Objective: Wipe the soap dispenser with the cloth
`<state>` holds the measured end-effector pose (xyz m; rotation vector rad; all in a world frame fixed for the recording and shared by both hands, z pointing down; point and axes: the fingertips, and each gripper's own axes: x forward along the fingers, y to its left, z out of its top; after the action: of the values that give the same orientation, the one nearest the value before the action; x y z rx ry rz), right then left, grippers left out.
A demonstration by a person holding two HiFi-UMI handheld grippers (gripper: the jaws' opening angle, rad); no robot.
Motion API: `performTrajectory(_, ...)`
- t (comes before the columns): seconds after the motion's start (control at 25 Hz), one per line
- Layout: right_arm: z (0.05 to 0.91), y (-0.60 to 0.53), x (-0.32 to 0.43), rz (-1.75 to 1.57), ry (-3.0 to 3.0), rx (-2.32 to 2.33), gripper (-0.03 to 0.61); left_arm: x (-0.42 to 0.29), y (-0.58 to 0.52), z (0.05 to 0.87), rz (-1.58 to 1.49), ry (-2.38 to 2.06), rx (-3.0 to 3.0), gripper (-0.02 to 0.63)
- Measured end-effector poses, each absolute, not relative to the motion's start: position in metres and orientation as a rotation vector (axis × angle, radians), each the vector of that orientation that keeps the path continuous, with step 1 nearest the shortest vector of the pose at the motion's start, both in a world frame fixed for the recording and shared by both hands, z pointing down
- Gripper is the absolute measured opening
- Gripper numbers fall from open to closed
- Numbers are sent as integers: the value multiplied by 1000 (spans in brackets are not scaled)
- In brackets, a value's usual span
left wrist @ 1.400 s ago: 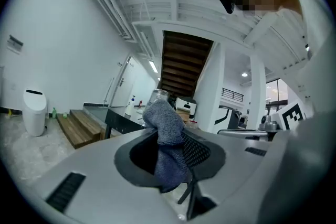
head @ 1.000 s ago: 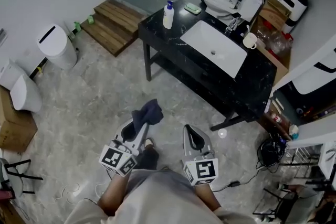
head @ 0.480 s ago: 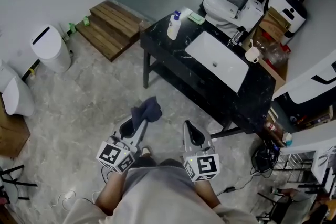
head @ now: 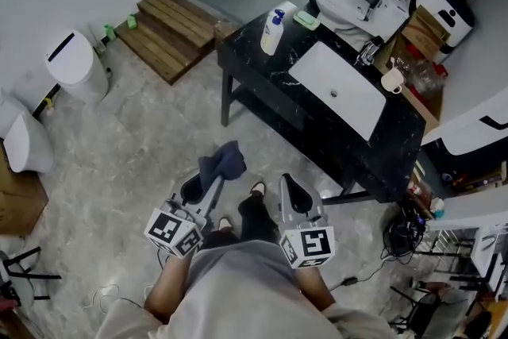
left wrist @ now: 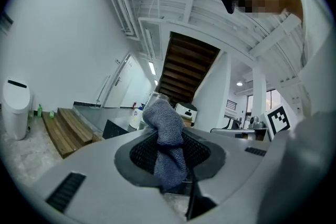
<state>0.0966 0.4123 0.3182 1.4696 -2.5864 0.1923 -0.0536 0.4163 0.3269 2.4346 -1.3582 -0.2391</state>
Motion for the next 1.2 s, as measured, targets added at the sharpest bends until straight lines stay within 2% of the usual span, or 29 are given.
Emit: performTrajectory(1.2,342,182,136,359,-2627,1413,2,4,181,332,-118,-1326,2438,101)
